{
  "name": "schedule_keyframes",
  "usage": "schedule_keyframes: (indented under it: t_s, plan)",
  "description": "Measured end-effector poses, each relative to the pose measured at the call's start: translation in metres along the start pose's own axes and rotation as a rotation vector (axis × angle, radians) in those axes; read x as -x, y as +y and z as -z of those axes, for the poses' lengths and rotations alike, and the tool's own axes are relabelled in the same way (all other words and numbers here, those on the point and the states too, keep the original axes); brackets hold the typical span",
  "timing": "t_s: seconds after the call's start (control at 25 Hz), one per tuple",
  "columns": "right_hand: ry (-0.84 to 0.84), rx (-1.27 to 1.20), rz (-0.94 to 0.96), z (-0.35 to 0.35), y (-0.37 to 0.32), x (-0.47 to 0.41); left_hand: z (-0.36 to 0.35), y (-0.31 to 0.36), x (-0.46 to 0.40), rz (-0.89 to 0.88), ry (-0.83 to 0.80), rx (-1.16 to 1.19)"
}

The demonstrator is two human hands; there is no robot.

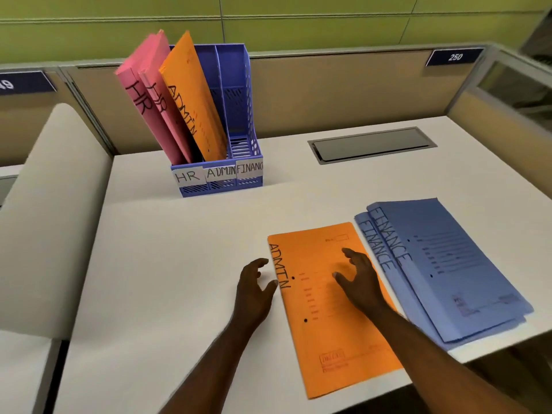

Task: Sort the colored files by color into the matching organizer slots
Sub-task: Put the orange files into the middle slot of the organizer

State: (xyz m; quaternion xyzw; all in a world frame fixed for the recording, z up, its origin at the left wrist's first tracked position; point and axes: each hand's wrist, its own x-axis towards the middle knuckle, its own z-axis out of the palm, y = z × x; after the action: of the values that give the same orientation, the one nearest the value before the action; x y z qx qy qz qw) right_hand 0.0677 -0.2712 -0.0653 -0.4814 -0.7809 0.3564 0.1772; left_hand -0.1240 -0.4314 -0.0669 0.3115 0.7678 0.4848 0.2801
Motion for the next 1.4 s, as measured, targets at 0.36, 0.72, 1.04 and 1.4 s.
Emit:
schedule_keyframes:
  t_s: [0.36,0.72,1.04,1.4]
  plan:
    - [0.035,0.014,-0.214,0.034,0.053,0.035,-0.052,0.005,0.043,0.23,0.064,-0.087]
    - [-0.116,-0.031,-0.183,0.055,0.072,0.038,-0.077,0.037,0.057,0.486,0.153,0.291]
    - [-0.136,-0.218,-0.161,0.068,0.067,0.029,-0.07,0.053,0.071,0.298,0.047,0.531]
    - [-0.068,-0.495,-0.12,0.065,0.013,0.004,-0.019,0.064,0.05,0.104,0.035,0.572]
